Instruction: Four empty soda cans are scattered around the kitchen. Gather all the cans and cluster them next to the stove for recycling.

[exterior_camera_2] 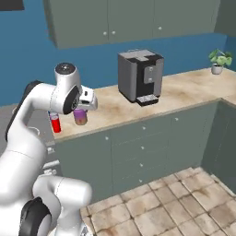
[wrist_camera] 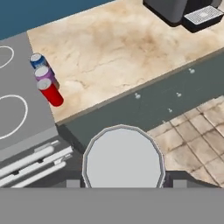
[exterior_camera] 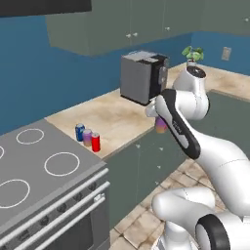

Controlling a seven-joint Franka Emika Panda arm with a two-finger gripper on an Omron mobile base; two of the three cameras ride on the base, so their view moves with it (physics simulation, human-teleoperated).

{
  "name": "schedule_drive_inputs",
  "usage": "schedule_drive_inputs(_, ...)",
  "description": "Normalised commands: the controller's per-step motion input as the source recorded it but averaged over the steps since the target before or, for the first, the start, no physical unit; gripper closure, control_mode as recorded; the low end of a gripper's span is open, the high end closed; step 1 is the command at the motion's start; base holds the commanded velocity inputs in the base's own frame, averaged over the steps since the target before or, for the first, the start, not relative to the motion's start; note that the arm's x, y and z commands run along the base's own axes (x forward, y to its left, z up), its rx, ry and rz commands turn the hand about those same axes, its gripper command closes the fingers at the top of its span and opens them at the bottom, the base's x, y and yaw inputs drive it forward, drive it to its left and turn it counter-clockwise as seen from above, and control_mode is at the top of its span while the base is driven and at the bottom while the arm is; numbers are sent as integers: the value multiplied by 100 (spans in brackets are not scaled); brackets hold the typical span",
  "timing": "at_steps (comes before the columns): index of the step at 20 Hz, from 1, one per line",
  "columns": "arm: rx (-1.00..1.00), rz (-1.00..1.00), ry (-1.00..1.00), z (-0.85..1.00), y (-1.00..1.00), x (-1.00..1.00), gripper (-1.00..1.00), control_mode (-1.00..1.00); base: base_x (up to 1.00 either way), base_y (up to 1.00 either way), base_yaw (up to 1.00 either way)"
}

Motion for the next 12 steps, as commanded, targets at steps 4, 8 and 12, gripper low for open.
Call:
schedule_drive_inputs(4,0,0,0,0,0,0,100,100,62,-57,51)
schedule_drive_inputs(8,0,0,0,0,0,0,100,100,40,-39,48)
schedule_drive_inputs(12,0,0,0,0,0,0,100,100,53,-2,40)
